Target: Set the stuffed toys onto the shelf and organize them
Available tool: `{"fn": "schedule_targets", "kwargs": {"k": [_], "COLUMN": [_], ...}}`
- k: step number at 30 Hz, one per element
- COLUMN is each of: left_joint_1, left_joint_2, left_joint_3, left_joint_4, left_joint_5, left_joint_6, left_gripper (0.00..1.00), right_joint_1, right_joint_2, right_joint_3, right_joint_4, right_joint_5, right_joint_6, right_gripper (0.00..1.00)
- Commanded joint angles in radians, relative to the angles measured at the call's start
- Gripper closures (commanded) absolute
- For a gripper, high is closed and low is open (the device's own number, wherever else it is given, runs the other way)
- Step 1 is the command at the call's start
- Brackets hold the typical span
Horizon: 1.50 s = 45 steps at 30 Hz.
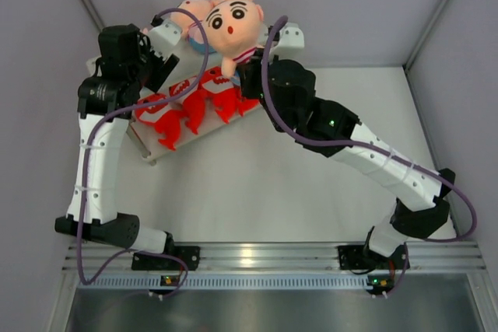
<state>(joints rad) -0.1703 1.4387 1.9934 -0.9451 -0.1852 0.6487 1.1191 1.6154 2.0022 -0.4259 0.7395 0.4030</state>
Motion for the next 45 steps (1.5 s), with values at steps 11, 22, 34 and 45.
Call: {"fn": "schedule_targets", "kwargs": {"k": [11,22,34,45], "left_joint_1": [0.028,0.058,0.239,0.241], "left_joint_2": [-0.03,-0.095,-0.181,-0.173], "left_joint_3": [-0.047,-0.119,-0.196,-0.125], "left_joint_4": [0.04,0.04,0.042,0.042], "left_joint_5": [0.012,-0.005,0.212,0.331], "left_joint_6": [0.012,0.066,0.121,0.086], "left_gripper": [0.55,1.0,1.0,1.0], "right_joint_1": [0.001,0.001,0.001,-0.001], "right_joint_2": [-0.069,-0.005,0.123,0.242], "right_joint_3": [-0.034,0.047,0.158,0.299], "right_joint_4": [0.095,0.061,0.058,0.075], "right_joint_5": [0.004,-0.029,-0.081,-0.14], "right_joint_6": [-0.01,0.03,0.094,0.1], "right_gripper": [1.0,1.0,1.0,1.0]}}
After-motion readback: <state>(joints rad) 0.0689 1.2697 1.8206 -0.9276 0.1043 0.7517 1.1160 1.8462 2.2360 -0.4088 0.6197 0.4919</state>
